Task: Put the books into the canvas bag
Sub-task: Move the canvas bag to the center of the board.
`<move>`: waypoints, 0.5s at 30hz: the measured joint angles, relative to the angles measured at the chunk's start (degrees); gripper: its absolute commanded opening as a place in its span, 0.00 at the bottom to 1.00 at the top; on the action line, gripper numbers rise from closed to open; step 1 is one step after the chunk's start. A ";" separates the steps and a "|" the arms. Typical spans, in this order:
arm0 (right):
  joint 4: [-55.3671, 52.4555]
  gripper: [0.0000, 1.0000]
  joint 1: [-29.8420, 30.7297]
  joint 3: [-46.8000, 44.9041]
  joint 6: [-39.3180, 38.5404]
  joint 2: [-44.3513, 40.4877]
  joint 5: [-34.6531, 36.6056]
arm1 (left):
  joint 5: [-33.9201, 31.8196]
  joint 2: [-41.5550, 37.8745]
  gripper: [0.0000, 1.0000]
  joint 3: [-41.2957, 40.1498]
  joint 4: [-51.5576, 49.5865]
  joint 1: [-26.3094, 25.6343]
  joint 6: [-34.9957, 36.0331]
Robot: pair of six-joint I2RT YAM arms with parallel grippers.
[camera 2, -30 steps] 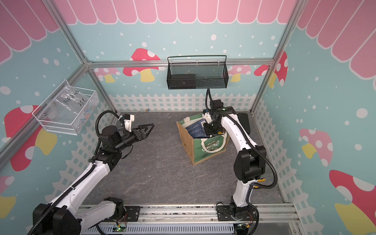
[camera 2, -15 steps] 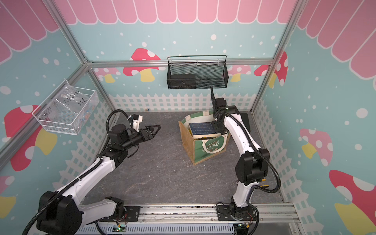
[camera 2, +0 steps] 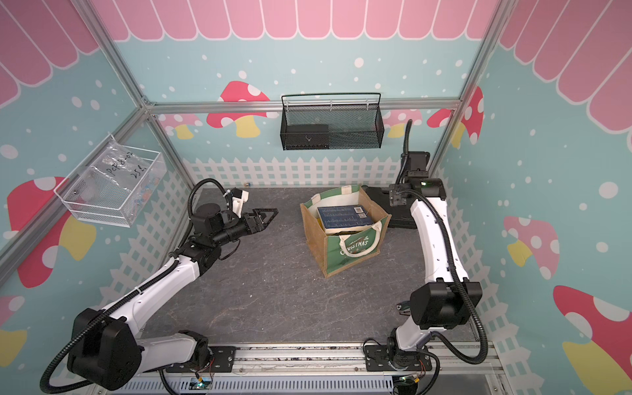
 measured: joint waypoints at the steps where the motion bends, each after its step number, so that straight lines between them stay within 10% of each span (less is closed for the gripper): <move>1: 0.92 0.83 -1.53 -0.72 0.04 0.44 -0.74 | -0.02 0.11 0.99 0.02 -0.15 -0.15 0.02; 15: 19.43 0.94 -2.38 -26.67 2.58 7.65 -18.45 | -7.50 -1.33 0.99 2.08 -11.45 3.41 -1.46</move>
